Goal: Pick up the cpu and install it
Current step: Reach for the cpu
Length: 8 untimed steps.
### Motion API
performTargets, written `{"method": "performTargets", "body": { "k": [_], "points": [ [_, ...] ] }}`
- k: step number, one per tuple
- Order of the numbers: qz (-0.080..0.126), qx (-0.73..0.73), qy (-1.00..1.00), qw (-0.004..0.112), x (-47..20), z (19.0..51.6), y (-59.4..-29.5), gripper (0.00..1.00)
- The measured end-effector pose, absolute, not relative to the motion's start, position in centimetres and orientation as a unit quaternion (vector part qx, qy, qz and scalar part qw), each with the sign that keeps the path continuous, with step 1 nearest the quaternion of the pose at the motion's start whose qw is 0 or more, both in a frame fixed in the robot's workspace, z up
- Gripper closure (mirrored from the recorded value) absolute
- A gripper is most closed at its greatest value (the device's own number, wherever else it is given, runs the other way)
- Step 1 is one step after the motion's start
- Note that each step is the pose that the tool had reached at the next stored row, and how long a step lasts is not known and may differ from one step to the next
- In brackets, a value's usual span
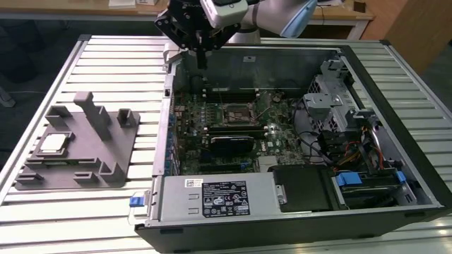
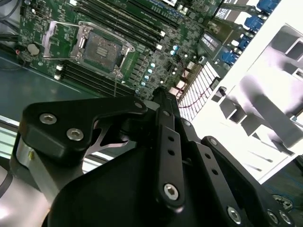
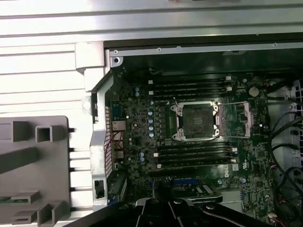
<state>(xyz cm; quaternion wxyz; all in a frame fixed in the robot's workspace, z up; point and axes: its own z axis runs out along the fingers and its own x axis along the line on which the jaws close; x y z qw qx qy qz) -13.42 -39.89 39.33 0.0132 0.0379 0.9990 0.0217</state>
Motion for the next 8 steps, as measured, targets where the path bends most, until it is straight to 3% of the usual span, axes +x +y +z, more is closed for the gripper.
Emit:
{"method": "performTargets", "body": {
  "k": [8],
  "points": [
    [0.022,0.038,0.999,0.014,-14.6,39.3,-39.9,0.89]
  ]
}}
